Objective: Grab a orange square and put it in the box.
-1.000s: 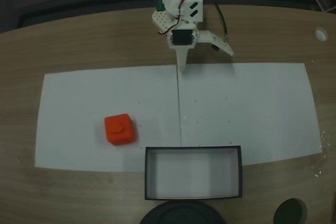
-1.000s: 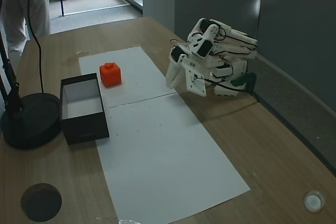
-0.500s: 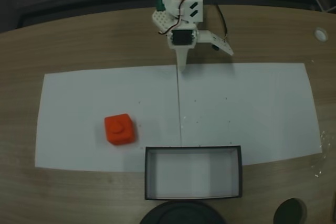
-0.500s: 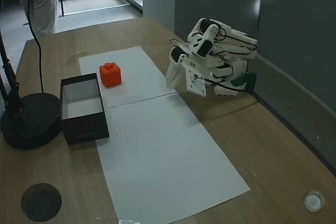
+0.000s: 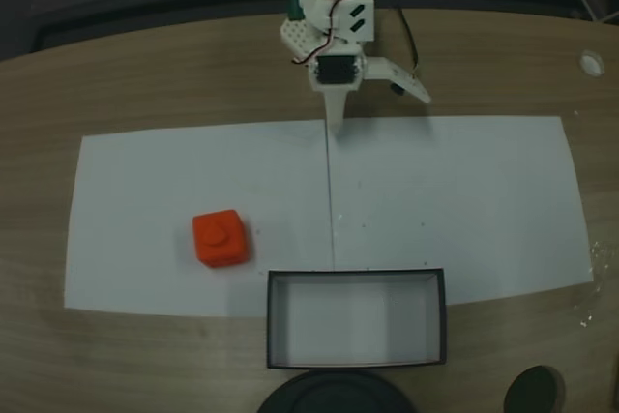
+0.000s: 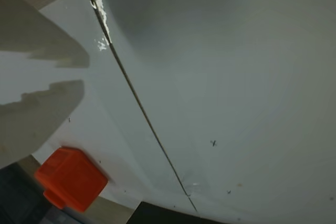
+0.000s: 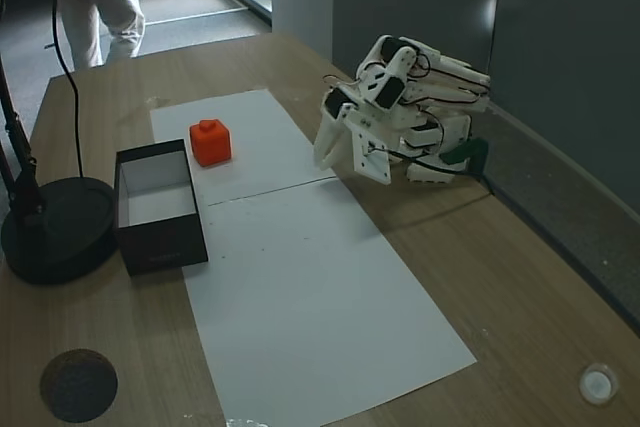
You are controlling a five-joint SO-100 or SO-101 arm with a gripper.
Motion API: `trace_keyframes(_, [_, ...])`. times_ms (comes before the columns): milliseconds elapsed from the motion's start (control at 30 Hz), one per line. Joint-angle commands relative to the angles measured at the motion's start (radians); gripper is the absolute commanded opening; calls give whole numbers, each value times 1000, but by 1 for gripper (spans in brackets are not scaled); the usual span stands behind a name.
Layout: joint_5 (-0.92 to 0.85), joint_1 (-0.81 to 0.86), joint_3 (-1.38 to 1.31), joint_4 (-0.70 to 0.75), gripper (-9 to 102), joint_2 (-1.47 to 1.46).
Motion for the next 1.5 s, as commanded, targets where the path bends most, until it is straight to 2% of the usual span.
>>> trace_keyframes(0, [5,60,-74,-110,7,20])
trace_keyframes(100, [11,130,-126,-178,24,3])
trace_keyframes(167, [11,155,-179,-178,32,-18])
trace_keyframes(300, [-60,273,-351,-178,32,-190])
trace_keyframes(500, [-130,308,-716,-146,33,-799])
trace_keyframes(700, [-127,310,-1224,41,33,-1457])
trace_keyframes(900, [-132,387,-1692,192,33,-1908])
trace_keyframes(1033, [-164,423,-1905,270,33,-2112])
trace_keyframes(1167, [-166,442,-2020,282,33,-2240])
trace_keyframes(1467, [-189,426,-2042,267,32,-2359])
